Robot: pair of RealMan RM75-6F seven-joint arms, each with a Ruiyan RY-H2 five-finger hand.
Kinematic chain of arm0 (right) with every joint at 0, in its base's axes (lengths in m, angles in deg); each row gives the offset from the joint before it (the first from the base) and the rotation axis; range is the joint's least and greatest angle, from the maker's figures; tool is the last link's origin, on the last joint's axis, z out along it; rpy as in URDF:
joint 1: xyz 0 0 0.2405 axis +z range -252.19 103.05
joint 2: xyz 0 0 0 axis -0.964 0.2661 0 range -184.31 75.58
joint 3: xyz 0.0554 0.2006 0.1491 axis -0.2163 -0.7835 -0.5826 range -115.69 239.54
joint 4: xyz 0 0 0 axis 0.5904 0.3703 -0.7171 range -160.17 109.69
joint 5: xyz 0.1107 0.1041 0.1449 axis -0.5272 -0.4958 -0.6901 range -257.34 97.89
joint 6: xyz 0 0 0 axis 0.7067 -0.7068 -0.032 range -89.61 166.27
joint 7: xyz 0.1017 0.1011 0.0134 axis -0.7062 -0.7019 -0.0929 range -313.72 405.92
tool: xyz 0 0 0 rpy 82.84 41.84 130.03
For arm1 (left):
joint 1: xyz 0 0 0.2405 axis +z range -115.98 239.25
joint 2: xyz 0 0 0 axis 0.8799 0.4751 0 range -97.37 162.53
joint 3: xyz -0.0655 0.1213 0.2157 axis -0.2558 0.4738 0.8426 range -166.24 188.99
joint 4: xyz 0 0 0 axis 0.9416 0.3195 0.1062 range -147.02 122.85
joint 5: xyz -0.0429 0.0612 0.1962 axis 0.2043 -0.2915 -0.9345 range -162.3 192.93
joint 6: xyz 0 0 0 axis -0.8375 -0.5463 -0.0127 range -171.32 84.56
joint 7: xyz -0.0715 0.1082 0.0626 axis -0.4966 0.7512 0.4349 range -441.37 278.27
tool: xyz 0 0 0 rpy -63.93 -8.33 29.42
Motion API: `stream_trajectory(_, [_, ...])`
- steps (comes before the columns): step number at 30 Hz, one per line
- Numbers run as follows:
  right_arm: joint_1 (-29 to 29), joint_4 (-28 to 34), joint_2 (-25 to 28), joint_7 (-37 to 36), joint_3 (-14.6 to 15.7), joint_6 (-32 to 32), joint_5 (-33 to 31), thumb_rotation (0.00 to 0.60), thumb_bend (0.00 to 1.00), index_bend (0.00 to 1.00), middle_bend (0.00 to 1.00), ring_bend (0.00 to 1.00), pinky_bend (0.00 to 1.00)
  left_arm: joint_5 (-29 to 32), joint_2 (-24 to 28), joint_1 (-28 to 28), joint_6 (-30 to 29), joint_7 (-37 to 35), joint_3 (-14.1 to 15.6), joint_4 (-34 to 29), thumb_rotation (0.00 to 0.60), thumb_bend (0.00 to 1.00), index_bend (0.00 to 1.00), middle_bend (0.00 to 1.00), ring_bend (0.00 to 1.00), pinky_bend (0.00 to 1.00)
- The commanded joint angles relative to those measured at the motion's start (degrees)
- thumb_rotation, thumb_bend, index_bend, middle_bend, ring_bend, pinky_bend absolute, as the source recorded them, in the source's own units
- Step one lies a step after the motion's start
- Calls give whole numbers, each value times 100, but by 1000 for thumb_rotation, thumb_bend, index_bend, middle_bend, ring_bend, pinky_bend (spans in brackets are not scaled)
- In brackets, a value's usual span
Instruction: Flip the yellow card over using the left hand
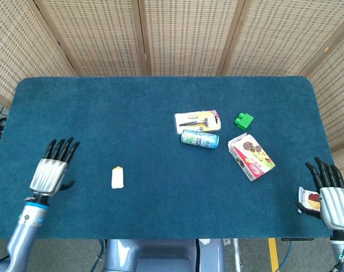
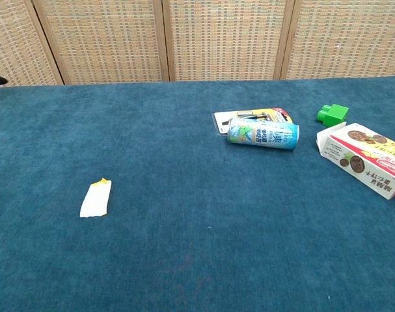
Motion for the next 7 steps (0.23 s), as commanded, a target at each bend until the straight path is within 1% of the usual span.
stream_trajectory(1, [-7, 15, -6, 33, -1, -23, 8, 600, 53, 83, 0, 0, 0, -1, 167, 255, -228, -157, 146, -68, 600, 125, 0, 0, 0, 0])
stream_trajectory(7, [-13, 58, -3, 134, 11, -34, 28, 600, 53, 83, 0, 0, 0, -73, 391, 575, -445, -368, 291, -40, 600, 125, 0, 0, 0, 0])
